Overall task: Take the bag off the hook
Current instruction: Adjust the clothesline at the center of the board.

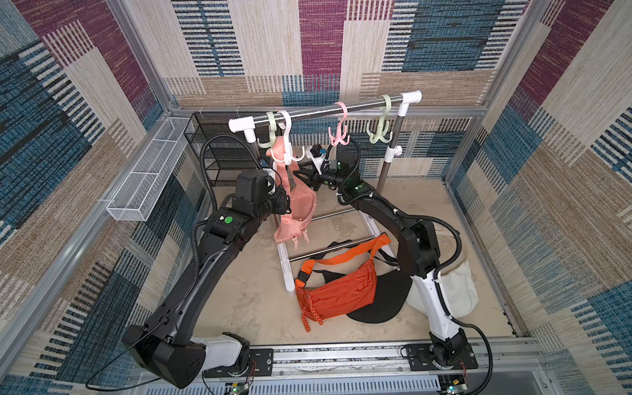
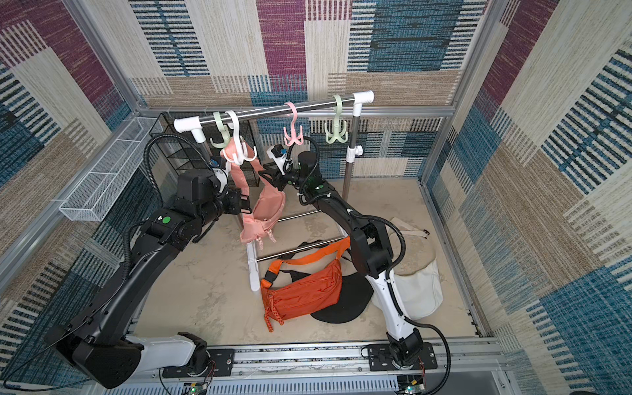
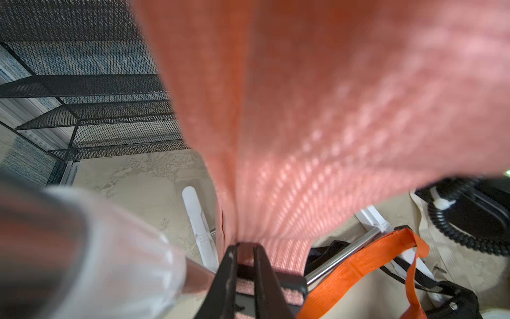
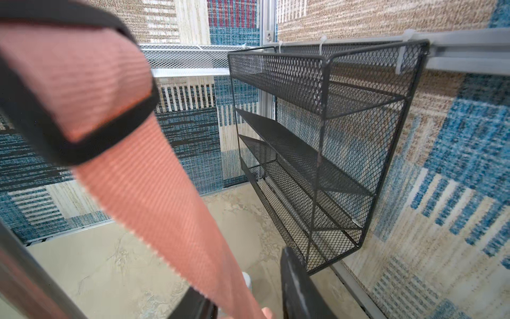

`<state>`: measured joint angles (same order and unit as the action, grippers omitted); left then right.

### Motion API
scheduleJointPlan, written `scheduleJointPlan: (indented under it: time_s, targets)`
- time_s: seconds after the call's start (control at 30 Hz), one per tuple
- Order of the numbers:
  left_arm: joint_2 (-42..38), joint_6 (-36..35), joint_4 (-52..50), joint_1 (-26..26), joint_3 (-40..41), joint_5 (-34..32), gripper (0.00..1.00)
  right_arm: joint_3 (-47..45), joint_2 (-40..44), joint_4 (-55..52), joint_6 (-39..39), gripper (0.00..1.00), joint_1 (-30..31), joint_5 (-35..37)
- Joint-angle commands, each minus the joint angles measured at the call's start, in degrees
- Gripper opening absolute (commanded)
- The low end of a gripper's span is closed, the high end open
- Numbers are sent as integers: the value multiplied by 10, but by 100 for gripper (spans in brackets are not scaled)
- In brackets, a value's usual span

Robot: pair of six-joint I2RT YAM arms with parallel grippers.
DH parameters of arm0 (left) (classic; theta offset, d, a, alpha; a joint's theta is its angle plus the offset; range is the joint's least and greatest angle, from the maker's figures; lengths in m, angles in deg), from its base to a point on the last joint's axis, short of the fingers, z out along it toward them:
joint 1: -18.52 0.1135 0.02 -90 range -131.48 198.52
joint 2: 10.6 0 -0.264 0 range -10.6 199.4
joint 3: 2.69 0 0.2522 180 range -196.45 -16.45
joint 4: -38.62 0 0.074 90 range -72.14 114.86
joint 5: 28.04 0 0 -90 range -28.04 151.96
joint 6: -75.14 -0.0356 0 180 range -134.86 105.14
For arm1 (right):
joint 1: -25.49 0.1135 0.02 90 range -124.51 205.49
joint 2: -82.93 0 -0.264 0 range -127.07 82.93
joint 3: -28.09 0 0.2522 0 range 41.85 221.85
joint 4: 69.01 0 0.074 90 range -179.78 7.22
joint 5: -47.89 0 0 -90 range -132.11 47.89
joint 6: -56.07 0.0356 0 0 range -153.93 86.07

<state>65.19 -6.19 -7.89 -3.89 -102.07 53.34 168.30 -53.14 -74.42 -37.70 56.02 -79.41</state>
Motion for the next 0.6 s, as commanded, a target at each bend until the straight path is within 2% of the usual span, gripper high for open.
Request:
scheduleJointPlan:
  time_s: [0.0,0.1,0.57]
  targets:
    - [10,-19,23,9,-9,3,17,48,-25,-46,-6,30,1,-1]
    - [16,-28,25,16,-17,5,17,80,-38,-66,-6,26,1,-1]
    - [56,-62,59,53,-22,58,16,101,-40,-76,-11,24,1,17]
